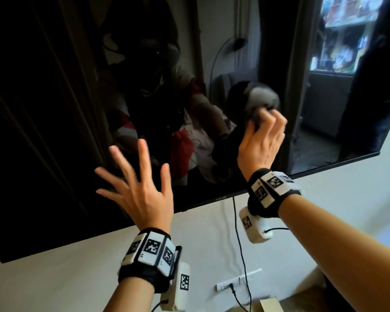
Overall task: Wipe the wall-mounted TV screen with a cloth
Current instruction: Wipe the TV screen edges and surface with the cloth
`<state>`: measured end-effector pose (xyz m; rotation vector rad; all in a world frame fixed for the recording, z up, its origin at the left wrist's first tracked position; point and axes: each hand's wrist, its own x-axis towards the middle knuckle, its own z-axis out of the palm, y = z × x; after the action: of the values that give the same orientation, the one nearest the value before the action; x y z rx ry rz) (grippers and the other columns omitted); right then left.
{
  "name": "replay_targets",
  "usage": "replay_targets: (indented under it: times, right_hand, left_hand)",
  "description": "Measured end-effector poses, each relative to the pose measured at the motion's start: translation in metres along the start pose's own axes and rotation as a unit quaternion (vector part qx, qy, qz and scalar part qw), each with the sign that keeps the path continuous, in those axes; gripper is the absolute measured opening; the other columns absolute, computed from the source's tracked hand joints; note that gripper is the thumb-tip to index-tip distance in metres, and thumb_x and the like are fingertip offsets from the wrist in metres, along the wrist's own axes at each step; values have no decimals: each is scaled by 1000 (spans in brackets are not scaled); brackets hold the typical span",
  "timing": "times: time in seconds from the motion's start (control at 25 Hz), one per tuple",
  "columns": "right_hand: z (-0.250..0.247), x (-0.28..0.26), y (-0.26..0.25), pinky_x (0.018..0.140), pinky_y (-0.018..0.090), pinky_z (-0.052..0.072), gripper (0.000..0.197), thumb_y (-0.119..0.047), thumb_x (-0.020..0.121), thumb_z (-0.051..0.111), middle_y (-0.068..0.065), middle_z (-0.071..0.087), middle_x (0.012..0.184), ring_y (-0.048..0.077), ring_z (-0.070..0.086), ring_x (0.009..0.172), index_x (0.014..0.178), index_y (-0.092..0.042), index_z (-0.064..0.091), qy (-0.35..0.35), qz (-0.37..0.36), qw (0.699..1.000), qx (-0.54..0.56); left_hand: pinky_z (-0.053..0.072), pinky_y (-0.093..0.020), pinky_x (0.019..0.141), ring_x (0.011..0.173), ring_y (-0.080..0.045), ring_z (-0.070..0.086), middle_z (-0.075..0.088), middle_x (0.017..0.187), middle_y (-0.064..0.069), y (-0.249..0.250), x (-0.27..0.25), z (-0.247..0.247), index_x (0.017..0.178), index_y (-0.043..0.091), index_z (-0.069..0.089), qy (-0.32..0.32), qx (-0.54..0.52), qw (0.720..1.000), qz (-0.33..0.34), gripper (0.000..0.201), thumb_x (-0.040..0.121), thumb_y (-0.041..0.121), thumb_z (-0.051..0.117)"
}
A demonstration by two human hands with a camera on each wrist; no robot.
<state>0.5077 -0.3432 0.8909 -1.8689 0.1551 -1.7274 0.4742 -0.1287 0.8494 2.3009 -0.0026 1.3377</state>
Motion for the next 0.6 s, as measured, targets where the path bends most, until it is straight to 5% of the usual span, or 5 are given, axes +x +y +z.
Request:
replay_targets:
  times: [0.08,0.24,0.4,0.44,0.6]
  right_hand:
    - [-2,6,2,83,37,33,28,-17,91,46,12,40,121,28,44,101,118,-18,37,36,67,997,-5]
    - [-5,-21,15,80,38,33,25,-18,90,46,8,36,118,28,43,100,114,-19,41,-61,-133,989,-10]
    - [-13,27,47,79,41,34,26,-21,90,43,18,46,117,30,44,99,115,-17,38,68,109,992,-17]
    - [-13,23,51,80,41,34,26,-21,90,42,18,44,119,30,43,99,115,-16,37,68,116,991,-20]
    - [-21,5,71,79,39,30,22,-21,90,43,9,34,120,29,40,99,111,-15,39,-39,-77,995,-41]
  left_hand:
    - [8,-84,100,145,-50,3,11,163,-12,28,-2,8,154,35,21,-2,12,998,56,64,98,52,47]
    - [8,-82,102,148,-41,5,13,163,-11,88,0,30,155,35,19,-3,-2,995,96,66,98,53,46]
    - [9,-82,102,149,-41,0,6,164,-12,115,-5,52,155,37,15,-21,-1,996,86,69,97,52,49]
    - [8,-82,102,148,-42,0,7,164,-13,116,-6,56,155,37,16,-19,3,997,79,69,96,52,50]
    - [8,-83,102,147,-45,6,14,162,-17,115,-6,63,155,36,21,4,26,997,74,66,97,52,49]
